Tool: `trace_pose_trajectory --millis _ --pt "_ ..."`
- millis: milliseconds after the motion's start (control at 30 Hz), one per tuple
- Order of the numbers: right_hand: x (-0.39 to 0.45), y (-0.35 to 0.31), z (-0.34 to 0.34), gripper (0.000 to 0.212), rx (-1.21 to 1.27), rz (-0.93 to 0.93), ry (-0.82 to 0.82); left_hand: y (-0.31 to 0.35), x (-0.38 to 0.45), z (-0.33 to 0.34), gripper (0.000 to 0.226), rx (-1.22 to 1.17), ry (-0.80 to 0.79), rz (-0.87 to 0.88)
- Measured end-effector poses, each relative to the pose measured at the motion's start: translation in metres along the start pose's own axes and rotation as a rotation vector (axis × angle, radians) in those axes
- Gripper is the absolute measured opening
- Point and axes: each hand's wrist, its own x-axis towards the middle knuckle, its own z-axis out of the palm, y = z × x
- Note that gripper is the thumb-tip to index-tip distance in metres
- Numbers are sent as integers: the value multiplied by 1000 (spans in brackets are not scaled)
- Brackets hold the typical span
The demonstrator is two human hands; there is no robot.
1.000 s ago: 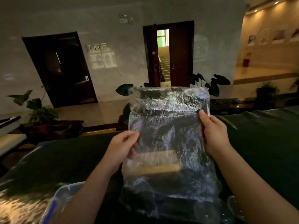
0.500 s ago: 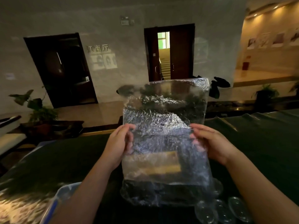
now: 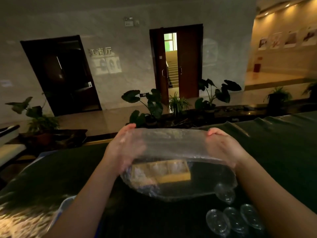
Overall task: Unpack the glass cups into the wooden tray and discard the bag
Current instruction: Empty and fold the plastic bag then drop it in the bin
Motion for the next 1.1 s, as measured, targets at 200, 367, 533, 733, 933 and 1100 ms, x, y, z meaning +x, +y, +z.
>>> trace_pose_trajectory --millis 200,367,533,733,933,1100 --pt "4 -7 -1 35 -40 -32 82 3 -4 -16 88 -300 -305 -384" --pt "3 -13 0 38 -128 -88 147 7 -12 -13 68 -17 -289 -420" --pt "0 -15 0 27 2 -59 170 10 -13 -3 37 112 -182 -364" --pt "-5 -1 -2 82 153 230 -71 5 -6 3 28 64 10 -269" --pt "-6 11 1 49 27 303 -189 0 0 -3 37 -53 105 -137" --pt "2 13 8 38 -5 202 -45 -9 -1 -7 48 -106 100 -234"
